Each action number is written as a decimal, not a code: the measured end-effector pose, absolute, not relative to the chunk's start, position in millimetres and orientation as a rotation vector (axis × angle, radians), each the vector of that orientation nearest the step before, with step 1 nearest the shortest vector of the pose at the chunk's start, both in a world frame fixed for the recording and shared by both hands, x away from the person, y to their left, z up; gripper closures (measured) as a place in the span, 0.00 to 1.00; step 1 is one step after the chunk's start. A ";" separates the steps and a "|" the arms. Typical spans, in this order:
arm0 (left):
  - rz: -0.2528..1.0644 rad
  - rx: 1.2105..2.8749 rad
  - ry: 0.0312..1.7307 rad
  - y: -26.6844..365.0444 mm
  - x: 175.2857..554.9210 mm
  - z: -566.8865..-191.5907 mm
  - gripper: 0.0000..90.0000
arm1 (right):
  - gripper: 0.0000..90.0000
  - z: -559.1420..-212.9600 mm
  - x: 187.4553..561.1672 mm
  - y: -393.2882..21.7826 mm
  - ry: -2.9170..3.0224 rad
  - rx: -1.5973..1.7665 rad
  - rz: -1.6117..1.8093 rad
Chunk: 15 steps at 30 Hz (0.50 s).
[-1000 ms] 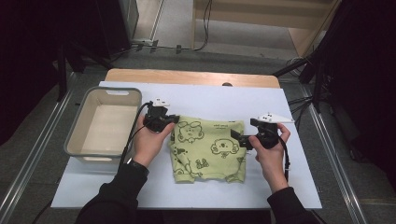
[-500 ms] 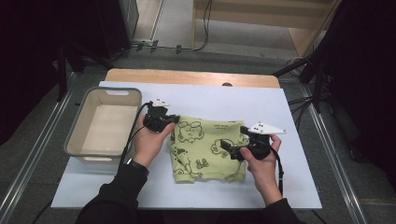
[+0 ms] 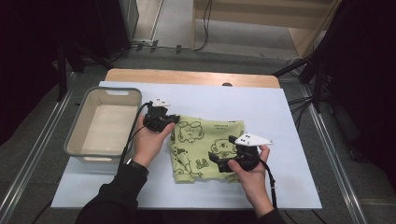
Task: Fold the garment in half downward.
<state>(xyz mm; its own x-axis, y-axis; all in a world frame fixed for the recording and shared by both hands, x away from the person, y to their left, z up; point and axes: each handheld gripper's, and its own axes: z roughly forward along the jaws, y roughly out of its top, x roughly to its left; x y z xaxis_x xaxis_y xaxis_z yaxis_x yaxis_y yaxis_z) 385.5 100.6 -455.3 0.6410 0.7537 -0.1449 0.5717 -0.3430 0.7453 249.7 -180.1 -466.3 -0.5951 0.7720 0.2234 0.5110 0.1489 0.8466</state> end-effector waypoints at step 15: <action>0.283 2.052 1.030 100.2 385.4 -454.9 0.93 | 0.00 -479.9 231.4 -154.1 2.234 1.196 1.440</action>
